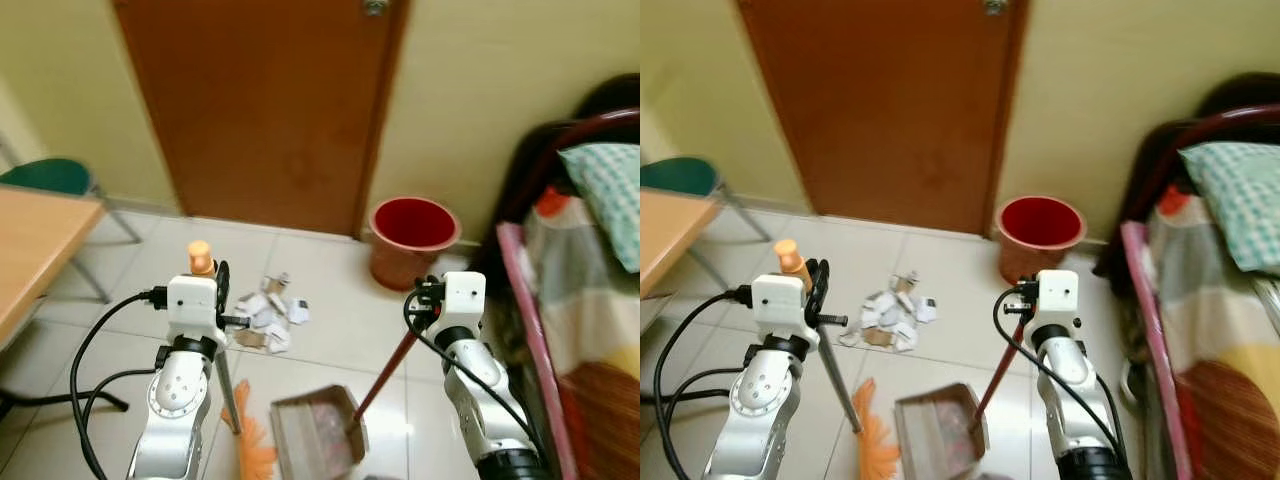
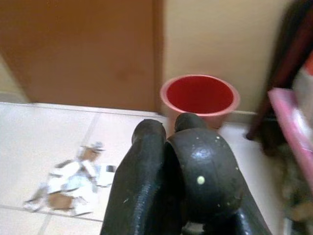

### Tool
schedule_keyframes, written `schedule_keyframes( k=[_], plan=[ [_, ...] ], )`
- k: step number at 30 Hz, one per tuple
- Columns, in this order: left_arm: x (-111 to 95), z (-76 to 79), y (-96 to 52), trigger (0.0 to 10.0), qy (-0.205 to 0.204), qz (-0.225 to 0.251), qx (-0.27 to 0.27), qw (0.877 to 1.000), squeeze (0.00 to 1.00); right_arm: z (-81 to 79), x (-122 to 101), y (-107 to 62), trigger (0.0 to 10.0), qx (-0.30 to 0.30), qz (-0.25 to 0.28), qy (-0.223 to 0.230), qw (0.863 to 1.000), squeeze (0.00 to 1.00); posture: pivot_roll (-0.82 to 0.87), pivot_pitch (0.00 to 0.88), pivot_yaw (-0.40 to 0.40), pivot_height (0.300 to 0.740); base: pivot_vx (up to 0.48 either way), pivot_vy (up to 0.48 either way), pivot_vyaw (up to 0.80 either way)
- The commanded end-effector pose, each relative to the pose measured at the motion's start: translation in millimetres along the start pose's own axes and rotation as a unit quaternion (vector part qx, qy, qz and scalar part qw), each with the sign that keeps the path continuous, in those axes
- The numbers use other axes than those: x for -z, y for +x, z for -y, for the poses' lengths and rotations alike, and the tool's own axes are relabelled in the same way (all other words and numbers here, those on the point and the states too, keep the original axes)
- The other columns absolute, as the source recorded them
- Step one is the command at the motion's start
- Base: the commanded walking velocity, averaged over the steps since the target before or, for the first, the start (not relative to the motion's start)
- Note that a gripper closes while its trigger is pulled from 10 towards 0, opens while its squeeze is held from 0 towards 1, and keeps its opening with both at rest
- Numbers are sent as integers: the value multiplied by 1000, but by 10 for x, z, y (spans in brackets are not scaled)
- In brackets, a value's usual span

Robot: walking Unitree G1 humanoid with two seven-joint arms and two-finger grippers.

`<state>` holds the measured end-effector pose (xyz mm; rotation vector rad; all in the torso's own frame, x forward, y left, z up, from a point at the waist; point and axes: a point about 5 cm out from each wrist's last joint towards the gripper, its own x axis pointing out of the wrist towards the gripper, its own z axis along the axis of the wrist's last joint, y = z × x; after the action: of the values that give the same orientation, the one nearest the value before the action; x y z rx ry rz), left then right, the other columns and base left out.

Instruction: Sweep floor

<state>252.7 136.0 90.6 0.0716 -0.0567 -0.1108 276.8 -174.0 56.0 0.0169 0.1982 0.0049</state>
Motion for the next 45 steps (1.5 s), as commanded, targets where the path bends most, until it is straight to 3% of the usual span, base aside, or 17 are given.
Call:
schedule_keyframes(
  k=[1, 10, 19, 27, 35, 42, 45],
  plan=[
    [-58, -14, 21, 10000, -5, 12, 0, 1000, 0, -50, -175, 54, 10000, -7, 35, -11, 999, 0, -43, 25, -41, 740, 277, 0, -800],
    [-219, -22, 36, 10000, 1, 39, -5, 999, 0, -44, -252, 127, 10000, -2, 51, -21, 998, 0, -22, 30, -46, 740, 264, 0, -122],
    [-322, -41, 40, 10000, 16, 55, 0, 998, 0, 71, -274, 154, 10000, 30, 60, -33, 997, 0, -18, 27, -26, 740, 57, 0, 0],
    [-424, -41, 61, 10000, 45, 76, 7, 996, 0, 84, -280, 160, 10000, 44, 68, -13, 997, 0, -15, 28, -4, 740, 0, 0, 0],
    [-575, 96, 134, 10000, 56, 106, 50, 992, 0, 236, -300, 219, 10000, 114, 61, -12, 991, 0, -7, 31, -11, 740, 0, 0, 0],
    [-668, 101, 187, 10000, 74, 128, 66, 987, 0, 268, -333, 254, 10000, 118, 64, -13, 991, 0, -3, 44, -21, 740, 0, 0, 0],
    [-670, 42, 319, 10000, 101, 133, 69, 984, 0, 288, -362, 260, 10000, 123, 68, -13, 990, 0, -13, 56, -27, 740, 0, 0, 0]
  ],
)
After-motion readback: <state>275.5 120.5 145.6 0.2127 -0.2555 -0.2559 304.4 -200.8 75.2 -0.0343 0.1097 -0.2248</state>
